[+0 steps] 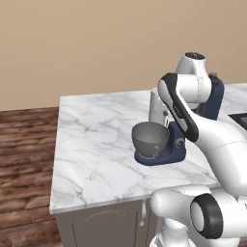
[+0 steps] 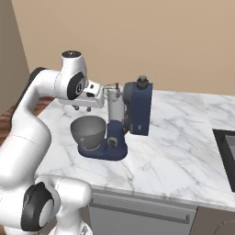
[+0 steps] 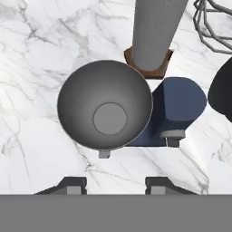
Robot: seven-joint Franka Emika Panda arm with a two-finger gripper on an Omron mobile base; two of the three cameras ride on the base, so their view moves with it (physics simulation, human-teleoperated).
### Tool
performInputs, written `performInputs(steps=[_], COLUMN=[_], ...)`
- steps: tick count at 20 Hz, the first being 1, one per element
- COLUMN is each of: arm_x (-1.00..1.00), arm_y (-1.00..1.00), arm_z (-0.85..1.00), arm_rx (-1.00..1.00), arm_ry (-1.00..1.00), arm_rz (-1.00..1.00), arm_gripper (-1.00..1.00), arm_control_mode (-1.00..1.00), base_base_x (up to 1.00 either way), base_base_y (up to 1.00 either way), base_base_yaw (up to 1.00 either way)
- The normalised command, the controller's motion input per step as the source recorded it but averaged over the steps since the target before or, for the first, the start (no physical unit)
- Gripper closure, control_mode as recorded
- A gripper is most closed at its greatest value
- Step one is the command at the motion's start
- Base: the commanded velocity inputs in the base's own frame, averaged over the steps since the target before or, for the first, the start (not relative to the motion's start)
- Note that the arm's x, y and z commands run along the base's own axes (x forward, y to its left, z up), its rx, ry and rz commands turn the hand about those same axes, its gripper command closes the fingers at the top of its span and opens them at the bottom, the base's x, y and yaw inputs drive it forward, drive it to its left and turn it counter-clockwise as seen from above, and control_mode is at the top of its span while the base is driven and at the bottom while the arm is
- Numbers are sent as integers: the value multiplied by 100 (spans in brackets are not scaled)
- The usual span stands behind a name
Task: Close the stand mixer head.
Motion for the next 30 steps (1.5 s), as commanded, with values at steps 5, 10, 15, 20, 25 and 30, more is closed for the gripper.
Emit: performInputs(steps=[5,10,15,20,25,30], arm_x=[-10,-58,-44,-4,13,24], arm_y=[-24,-90,-100,-97,-71,-49], arm_z=[0,0,4,17,23,12], arm_rx=[-1,0,0,1,5,2], arm_ry=[-2,-13,-12,-11,-14,-19], arm_rz=[6,8,12,17,18,16], arm_gripper=[-100,-100,-100,-100,-100,-100], arm_control_mode=[-100,-100,-100,-100,-100,-100], base_base_x=[0,0,0,0,0,0], base_base_y=[0,0,0,0,0,0], base_base_yaw=[0,0,0,0,0,0])
